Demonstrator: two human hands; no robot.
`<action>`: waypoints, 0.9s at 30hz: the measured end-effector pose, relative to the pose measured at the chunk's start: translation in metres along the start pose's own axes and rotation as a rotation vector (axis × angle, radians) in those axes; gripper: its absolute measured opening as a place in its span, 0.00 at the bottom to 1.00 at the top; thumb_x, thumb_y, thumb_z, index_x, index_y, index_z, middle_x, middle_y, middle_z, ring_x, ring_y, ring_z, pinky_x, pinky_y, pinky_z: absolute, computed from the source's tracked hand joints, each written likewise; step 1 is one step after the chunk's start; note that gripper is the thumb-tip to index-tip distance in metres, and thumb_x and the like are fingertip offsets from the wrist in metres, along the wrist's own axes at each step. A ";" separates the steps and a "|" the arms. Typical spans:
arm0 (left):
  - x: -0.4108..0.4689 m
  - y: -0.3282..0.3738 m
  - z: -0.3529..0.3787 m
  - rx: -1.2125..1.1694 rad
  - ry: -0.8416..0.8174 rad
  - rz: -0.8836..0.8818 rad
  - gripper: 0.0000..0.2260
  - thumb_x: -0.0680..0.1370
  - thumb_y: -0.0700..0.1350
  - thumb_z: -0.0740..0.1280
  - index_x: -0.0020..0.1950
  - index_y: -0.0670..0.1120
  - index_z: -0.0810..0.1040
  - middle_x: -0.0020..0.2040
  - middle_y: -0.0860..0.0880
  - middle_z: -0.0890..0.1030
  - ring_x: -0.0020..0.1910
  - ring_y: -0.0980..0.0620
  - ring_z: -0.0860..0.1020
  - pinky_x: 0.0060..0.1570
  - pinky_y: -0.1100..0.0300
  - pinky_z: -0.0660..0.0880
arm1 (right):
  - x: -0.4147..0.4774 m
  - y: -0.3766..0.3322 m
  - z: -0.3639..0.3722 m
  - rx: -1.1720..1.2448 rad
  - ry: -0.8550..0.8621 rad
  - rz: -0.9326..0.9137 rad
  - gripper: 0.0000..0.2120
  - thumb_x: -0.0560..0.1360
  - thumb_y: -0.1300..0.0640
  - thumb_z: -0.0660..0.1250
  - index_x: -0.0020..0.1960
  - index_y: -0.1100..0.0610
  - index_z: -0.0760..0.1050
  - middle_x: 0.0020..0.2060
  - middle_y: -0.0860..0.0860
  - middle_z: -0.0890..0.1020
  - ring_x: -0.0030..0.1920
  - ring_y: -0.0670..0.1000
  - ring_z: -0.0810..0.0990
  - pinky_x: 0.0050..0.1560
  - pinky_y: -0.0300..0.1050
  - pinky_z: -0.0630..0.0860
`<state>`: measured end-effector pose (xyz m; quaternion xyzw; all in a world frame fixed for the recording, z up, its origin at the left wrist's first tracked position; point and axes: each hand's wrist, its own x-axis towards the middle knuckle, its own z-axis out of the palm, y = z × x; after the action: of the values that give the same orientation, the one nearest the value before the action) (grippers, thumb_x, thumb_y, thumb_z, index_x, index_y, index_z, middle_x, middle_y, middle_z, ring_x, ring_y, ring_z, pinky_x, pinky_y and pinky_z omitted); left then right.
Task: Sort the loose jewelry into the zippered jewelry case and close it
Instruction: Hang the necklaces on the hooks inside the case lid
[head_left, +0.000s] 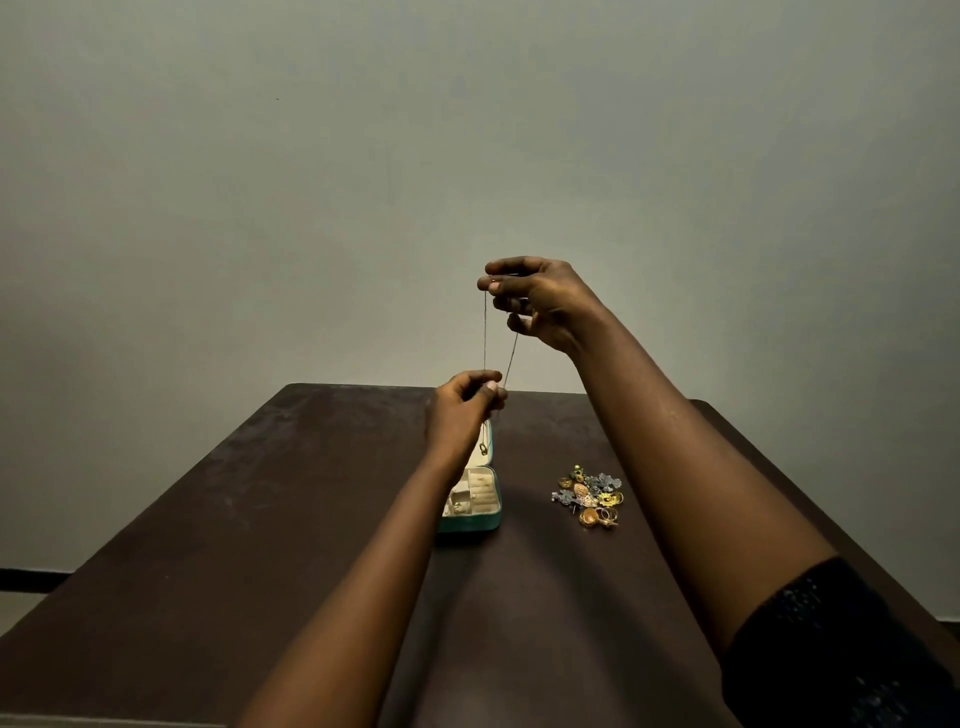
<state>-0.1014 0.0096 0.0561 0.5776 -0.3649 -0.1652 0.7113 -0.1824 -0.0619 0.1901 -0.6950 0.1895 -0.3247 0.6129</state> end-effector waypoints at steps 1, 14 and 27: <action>-0.001 -0.003 0.002 0.009 0.019 -0.005 0.10 0.79 0.38 0.62 0.59 0.42 0.77 0.42 0.49 0.81 0.40 0.55 0.80 0.45 0.62 0.78 | 0.000 0.003 -0.003 -0.001 0.015 0.007 0.12 0.74 0.69 0.65 0.56 0.59 0.77 0.42 0.51 0.82 0.39 0.47 0.78 0.36 0.40 0.70; -0.027 -0.047 0.020 0.582 -0.127 -0.367 0.12 0.75 0.32 0.63 0.34 0.43 0.77 0.30 0.47 0.77 0.28 0.56 0.76 0.29 0.68 0.76 | 0.031 0.094 -0.058 -0.335 0.293 0.080 0.07 0.71 0.70 0.67 0.42 0.59 0.77 0.40 0.57 0.81 0.32 0.49 0.74 0.27 0.39 0.65; -0.030 -0.064 0.055 0.948 -0.141 -0.129 0.07 0.74 0.36 0.61 0.45 0.40 0.79 0.42 0.39 0.81 0.43 0.41 0.80 0.41 0.51 0.74 | 0.091 0.177 -0.096 -0.673 0.319 0.127 0.06 0.72 0.72 0.67 0.47 0.67 0.81 0.45 0.63 0.82 0.37 0.55 0.80 0.42 0.46 0.81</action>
<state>-0.1490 -0.0276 -0.0106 0.8469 -0.4109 -0.0633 0.3314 -0.1590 -0.2232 0.0408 -0.7851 0.4213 -0.3099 0.3320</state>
